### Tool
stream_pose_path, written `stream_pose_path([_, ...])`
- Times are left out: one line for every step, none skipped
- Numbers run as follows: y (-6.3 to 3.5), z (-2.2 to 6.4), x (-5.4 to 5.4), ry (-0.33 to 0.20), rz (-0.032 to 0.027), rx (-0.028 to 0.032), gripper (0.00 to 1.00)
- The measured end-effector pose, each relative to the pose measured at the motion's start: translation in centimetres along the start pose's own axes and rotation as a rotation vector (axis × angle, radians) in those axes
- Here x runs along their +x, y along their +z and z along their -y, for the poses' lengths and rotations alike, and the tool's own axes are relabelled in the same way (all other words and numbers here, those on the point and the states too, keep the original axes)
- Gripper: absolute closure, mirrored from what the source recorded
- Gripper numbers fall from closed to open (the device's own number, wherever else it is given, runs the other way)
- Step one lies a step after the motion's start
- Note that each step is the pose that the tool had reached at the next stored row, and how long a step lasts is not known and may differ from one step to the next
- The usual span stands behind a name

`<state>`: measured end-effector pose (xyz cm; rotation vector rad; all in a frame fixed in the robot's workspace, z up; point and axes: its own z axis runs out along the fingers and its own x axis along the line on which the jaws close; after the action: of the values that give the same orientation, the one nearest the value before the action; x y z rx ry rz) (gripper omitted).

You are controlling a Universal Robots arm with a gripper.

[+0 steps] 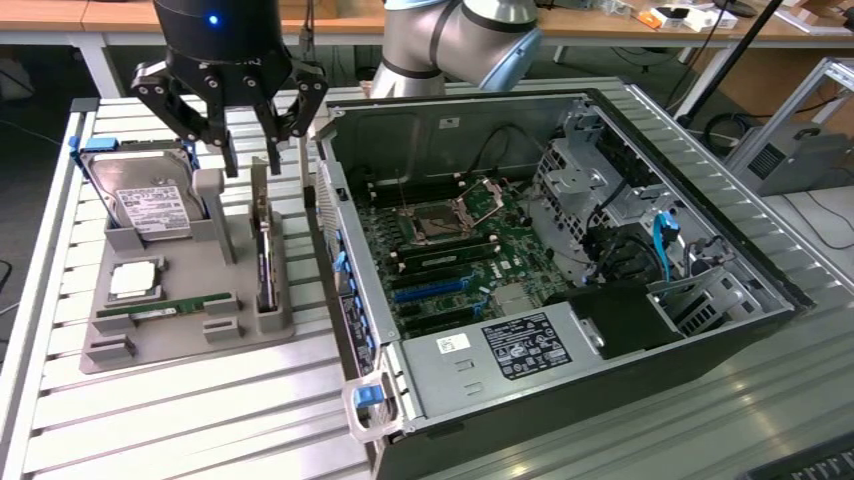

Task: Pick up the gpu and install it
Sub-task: 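Pick up the gpu and move the gpu toward the slot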

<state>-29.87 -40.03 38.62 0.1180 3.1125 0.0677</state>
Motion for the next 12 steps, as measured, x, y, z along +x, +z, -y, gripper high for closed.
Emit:
stream_pose_path([0.03,0.00,0.00,0.000,-0.0001,0.0001,0.58])
stream_pose_path([0.07,0.00,0.01,0.000,0.0000,0.0000,0.58])
stream_pose_path([0.10,0.01,0.01,0.000,0.0000,0.0000,0.58])
stream_pose_path([0.14,0.01,0.01,0.000,-0.0001,0.0001,0.58])
stream_pose_path([0.18,0.01,0.01,0.000,0.0000,0.0001,0.58])
stream_pose_path([0.21,0.01,0.01,0.000,0.0000,0.0000,0.58])
stream_pose_path([0.24,0.01,0.01,0.000,0.0000,0.0000,0.58])
stream_pose_path([0.29,0.01,0.01,0.000,0.0000,0.0000,0.58])
stream_pose_path([0.32,0.02,0.02,0.000,-0.0001,0.0001,0.58])
stream_pose_path([0.35,0.02,0.02,0.000,-0.0001,0.0001,0.58])
stream_pose_path([0.37,0.02,0.02,0.000,-0.0001,0.0001,0.58])
stream_pose_path([0.40,0.03,0.02,0.000,0.0000,0.0001,0.58])
